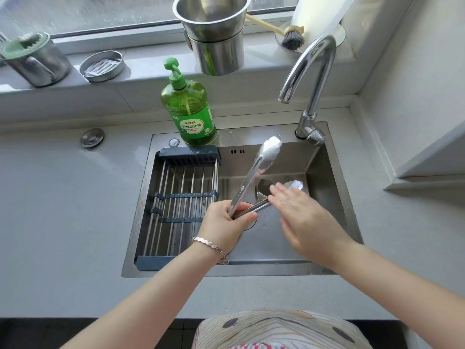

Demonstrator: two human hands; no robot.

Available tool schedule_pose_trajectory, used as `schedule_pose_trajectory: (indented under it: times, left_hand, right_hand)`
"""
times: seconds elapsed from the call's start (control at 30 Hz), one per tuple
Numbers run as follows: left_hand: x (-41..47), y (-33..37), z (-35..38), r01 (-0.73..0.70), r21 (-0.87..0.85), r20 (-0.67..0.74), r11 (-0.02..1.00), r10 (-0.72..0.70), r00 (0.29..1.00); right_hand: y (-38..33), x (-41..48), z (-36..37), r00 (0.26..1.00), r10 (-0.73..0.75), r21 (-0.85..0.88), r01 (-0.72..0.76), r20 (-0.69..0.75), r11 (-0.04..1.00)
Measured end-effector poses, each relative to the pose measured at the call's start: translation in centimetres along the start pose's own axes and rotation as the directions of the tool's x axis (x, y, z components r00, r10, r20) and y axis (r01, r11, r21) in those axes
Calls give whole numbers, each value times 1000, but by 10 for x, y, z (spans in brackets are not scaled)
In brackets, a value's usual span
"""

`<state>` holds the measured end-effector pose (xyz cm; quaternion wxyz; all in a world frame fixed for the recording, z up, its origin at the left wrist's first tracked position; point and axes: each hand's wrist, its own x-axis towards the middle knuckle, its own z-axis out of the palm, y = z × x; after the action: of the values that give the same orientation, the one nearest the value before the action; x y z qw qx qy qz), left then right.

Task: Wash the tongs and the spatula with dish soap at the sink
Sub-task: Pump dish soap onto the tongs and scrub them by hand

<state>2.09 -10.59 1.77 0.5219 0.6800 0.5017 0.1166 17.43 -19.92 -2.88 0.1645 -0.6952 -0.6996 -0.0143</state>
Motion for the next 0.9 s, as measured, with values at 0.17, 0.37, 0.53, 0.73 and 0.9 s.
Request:
schedule_pose_trajectory:
  times: [0.17, 0.37, 0.53, 0.73, 0.9]
  left_hand:
    - [1, 0, -1, 29, -32, -32, 999, -30, 999]
    - [2, 2, -4, 7, -17, -6, 1000, -7, 1000]
    - [3, 5, 0, -44, 18, 135, 999, 41, 990]
    - [10, 5, -6, 36, -179, 281, 983, 16, 960]
    - [14, 2, -6, 116, -152, 301, 981, -66, 951]
  right_hand:
    - [19, 4, -2, 994, 110, -19, -110, -1, 994]
    - [2, 4, -1, 996, 83, -44, -82, 11, 996]
    - [-16, 13, -1, 996, 79, 26, -80, 28, 996]
    - [-24, 11, -2, 981, -178, 111, 170, 73, 979]
    - [-15, 20, -2, 999, -5, 81, 1, 51, 997]
